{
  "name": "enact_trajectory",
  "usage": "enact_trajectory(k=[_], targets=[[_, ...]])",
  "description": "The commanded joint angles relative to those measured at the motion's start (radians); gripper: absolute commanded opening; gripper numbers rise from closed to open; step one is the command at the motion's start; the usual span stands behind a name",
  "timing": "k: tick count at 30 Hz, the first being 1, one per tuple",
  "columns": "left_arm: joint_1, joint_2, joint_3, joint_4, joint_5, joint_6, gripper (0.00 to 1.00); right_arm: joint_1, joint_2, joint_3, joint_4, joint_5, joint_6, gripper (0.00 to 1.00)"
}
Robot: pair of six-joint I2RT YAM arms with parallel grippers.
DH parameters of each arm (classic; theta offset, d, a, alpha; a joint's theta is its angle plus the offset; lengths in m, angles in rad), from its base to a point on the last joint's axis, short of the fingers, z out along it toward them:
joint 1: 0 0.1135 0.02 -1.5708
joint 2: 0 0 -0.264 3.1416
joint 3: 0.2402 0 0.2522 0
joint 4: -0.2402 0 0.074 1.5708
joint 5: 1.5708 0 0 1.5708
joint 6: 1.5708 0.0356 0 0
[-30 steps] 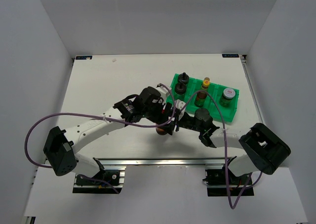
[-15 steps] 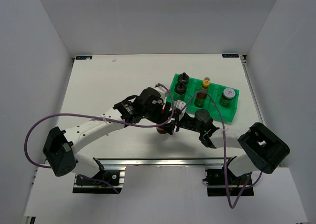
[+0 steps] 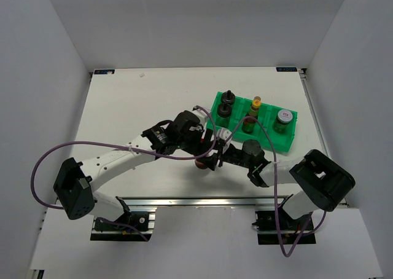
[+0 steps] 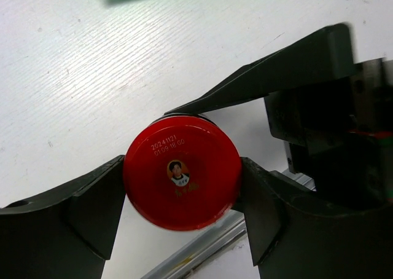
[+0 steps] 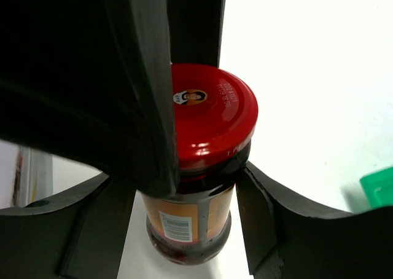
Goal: Organize the condiment bottles
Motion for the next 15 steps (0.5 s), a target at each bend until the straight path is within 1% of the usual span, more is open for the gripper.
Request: enact_trajectory(k=[1, 5, 10, 15], targets=[[-0.006, -0.047, 0.015, 0.106, 0.034, -0.034, 0.81, 0.001, 0.028, -0.026, 0.048, 0.057, -0.01, 0.0], [-0.006, -0.046, 0.007, 0.1, 0.043, -0.035, 0.82, -0.001, 0.044, -0.039, 0.091, 0.063, -0.003, 0.0], [-0.006, -0.058, 0.001, 0.089, 0.041, -0.035, 0.82, 0.001, 0.04, -0.047, 0.103, 0.069, -0.006, 0.0], [-0.006, -0.073, 0.016, 0.078, 0.012, -0.04, 0.83, 0.001, -0.017, -0.065, 0.138, 0.102, -0.001, 0.0]])
